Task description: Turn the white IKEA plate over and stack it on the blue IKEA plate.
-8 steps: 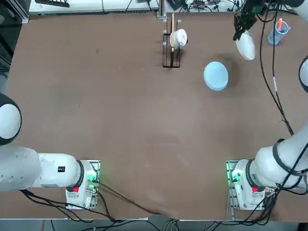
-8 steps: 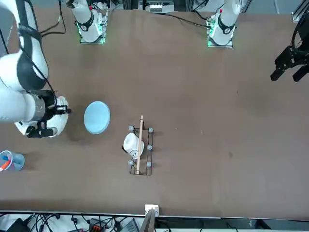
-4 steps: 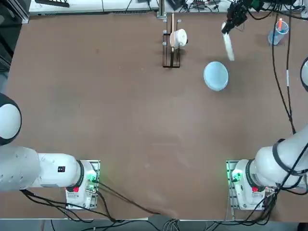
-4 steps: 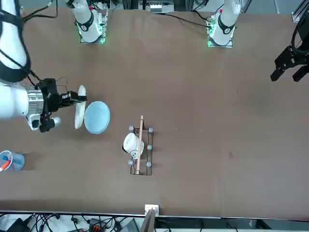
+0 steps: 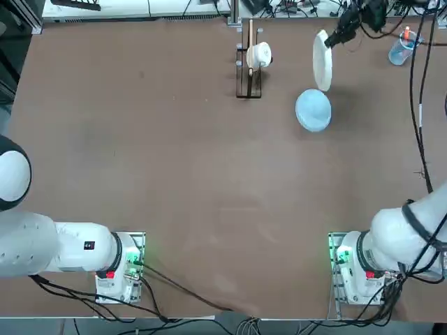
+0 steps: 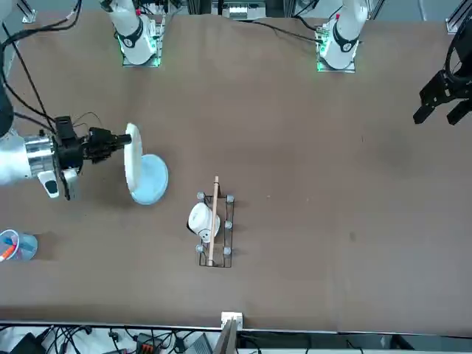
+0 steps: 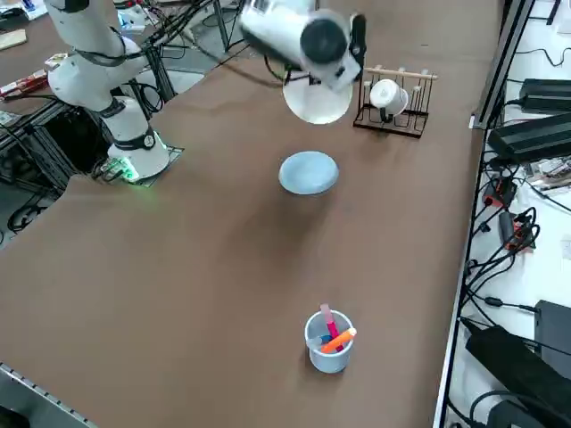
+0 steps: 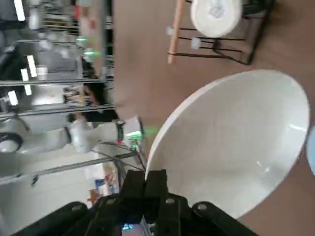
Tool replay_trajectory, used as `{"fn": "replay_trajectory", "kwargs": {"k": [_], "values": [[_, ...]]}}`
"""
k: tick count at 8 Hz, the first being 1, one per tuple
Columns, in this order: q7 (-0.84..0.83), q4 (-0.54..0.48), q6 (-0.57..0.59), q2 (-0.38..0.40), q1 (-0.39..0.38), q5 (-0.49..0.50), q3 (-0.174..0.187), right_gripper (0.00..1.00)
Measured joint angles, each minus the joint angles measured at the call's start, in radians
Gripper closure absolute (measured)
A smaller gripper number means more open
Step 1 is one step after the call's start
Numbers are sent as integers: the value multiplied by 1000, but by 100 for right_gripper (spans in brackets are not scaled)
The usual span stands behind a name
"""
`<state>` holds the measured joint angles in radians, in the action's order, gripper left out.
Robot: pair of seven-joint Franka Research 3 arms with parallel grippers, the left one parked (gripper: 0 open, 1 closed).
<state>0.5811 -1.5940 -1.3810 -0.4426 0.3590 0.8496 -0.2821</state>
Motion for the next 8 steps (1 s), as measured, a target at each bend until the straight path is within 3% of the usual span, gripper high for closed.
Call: {"fn": "replay_trajectory", "kwargs": {"k": [4, 8], "values": [[424, -136, 2, -73, 25, 144, 0, 97], [716, -302, -7, -118, 75, 165, 9, 97]]}}
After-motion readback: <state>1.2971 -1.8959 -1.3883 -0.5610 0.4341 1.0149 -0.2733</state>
